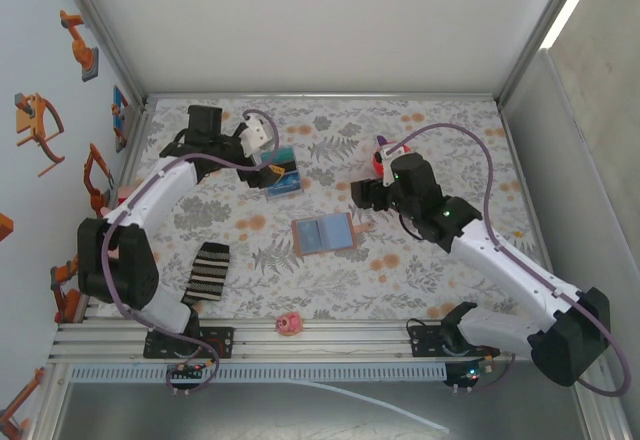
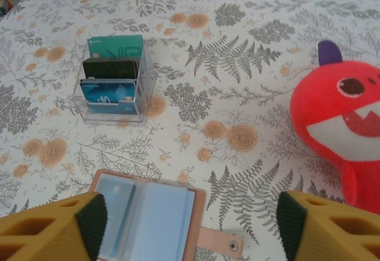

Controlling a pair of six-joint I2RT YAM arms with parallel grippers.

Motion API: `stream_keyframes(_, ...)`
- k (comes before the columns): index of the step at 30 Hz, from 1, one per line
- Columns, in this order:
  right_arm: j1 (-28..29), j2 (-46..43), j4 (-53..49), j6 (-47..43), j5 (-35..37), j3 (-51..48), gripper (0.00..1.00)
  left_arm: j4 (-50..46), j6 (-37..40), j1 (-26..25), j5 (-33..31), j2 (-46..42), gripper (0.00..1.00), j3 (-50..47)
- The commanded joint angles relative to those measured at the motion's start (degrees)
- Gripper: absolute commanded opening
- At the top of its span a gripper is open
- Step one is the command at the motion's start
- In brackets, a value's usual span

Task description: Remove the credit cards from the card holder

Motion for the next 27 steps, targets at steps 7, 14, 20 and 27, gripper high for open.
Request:
stream_keyframes(7,2.8,2.4,-2.8,2.7,0.1,0.0,0.62,13.8,-20.5,-6.6,-14.1,-16.5,0.97,-15.7)
stream_keyframes(14,6.0,4.7,-1.9,4.6,0.8,-1.0,0.56,18.3,-32.7,-8.9,-26.3,-25.5,0.97,-25.7)
stream_keyframes(20,10.9,10.2,0.2,5.0,-0.1,0.3,0.53,20.7,-44.6,-9.2,-35.1,-34.1,0.97,-36.1)
stream_keyframes(27,14.8,20.6,-1.0,5.5,-1.9,4.7,0.46,17.2,-56.2,-9.2,-47.0,-45.0,0.97,-43.8)
